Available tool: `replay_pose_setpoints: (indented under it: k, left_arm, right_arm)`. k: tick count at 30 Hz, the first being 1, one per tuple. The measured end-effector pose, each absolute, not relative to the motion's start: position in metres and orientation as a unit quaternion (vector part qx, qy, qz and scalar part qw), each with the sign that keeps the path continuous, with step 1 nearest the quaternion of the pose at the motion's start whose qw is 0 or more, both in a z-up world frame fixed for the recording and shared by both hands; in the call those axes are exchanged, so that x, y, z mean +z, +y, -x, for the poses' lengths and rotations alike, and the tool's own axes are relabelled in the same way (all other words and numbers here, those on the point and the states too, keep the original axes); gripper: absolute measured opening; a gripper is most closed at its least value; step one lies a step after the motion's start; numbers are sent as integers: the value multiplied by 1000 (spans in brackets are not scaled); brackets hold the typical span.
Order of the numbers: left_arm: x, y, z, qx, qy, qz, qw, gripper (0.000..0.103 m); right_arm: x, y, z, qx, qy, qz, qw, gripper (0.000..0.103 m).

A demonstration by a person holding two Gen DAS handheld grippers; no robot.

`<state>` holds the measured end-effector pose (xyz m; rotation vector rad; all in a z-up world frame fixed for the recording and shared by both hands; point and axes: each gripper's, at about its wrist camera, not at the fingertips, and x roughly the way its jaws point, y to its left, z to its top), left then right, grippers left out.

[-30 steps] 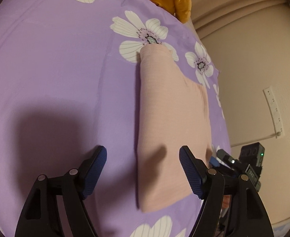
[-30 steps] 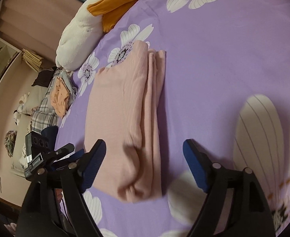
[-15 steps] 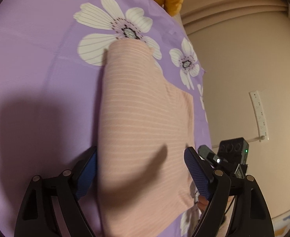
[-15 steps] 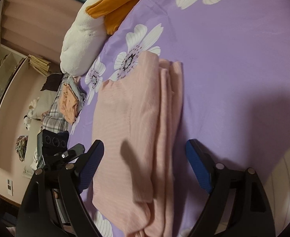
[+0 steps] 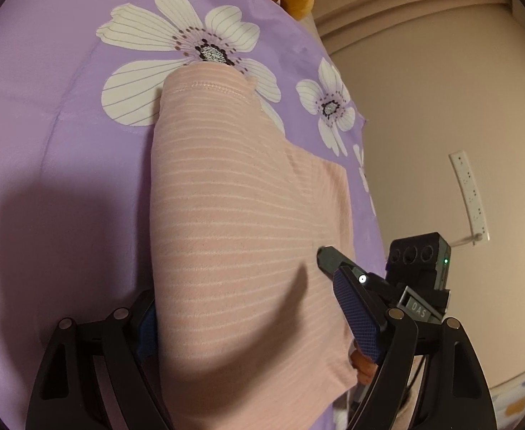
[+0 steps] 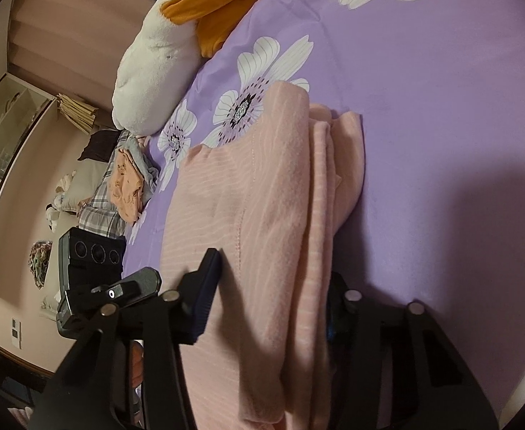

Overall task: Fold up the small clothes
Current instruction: 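Grasp the end of the folded shirt with both tools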

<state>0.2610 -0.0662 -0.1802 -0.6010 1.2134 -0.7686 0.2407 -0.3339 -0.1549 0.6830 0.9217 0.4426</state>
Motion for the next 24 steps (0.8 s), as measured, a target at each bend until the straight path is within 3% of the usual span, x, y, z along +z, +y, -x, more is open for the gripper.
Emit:
replay_pose_setpoints:
  k: [2, 7, 13, 24]
  left_arm:
    - [-179, -68, -259, -340, 547, 256, 720, 79]
    - [-175, -71, -255, -315, 551, 207, 744, 53]
    - [-169, -73, -249, -303, 548, 186, 757, 40]
    - [-133, -64, -213, -303, 515, 146, 788, 37]
  right_arm:
    - [-153, -332, -240, 206, 432, -314, 820, 41]
    - [-143, -320, -236, 191, 424, -280, 840, 35]
    - [-126, -305, -231, 180, 407, -243, 862, 32]
    - [-96, -286, -198, 190, 376, -208, 883, 32]
